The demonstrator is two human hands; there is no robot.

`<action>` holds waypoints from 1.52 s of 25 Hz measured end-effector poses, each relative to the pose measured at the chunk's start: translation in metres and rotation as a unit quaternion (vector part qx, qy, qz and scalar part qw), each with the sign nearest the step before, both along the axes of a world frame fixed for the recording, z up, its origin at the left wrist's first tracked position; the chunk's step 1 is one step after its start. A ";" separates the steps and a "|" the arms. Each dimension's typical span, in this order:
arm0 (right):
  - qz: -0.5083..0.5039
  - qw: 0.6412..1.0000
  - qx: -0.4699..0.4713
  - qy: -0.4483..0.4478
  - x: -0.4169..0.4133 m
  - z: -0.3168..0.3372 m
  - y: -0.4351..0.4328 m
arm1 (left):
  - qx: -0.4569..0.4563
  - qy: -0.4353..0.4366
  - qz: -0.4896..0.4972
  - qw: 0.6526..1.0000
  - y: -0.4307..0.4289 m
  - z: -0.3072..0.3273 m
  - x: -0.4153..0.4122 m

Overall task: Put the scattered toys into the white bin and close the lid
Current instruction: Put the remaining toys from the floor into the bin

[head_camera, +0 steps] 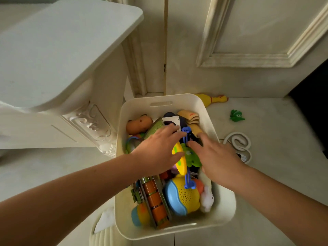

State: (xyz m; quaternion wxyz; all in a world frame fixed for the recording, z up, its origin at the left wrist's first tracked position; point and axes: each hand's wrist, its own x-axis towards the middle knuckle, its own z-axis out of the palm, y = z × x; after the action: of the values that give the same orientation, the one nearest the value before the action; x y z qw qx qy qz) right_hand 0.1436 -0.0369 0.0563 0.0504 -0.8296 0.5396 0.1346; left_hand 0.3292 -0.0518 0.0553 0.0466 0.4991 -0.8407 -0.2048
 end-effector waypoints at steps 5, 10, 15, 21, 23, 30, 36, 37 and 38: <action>-0.014 0.999 0.026 0.021 -0.002 -0.001 -0.002 | 0.068 -0.042 -0.009 0.997 0.015 -0.020 -0.008; -0.109 0.975 0.147 -0.123 -0.008 0.011 -0.001 | -0.012 0.075 0.003 0.997 0.003 -0.023 -0.009; -0.130 0.967 0.021 -0.219 -0.001 0.008 0.019 | -0.012 0.271 0.035 0.962 0.005 -0.011 -0.015; 0.004 0.943 -0.110 -0.315 -0.016 0.004 0.021 | 0.187 0.419 0.335 0.823 -0.010 0.006 -0.001; 0.054 0.943 -0.131 -0.303 -0.019 0.002 0.018 | 0.387 0.462 0.366 0.710 -0.018 0.012 0.006; 0.065 0.991 0.048 -0.102 -0.023 0.007 0.002 | 0.368 0.294 0.252 0.845 -0.003 -0.002 0.005; -0.160 0.950 0.071 -0.257 -0.021 0.004 -0.002 | 0.164 0.119 0.139 0.969 0.010 -0.023 -0.019; -0.211 0.923 0.076 -0.312 -0.019 0.005 -0.001 | 0.150 0.113 0.135 0.973 0.010 -0.026 -0.020; -0.252 0.895 0.113 -0.350 -0.017 0.007 0.000 | 0.148 0.115 0.134 0.973 0.009 -0.028 -0.020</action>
State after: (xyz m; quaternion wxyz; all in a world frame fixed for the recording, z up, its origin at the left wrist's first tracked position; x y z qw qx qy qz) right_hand 0.1268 -0.0365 0.0634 0.3613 -0.6481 0.6593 -0.1218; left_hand 0.3091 -0.0432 0.0274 0.0955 0.5822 -0.7154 -0.3743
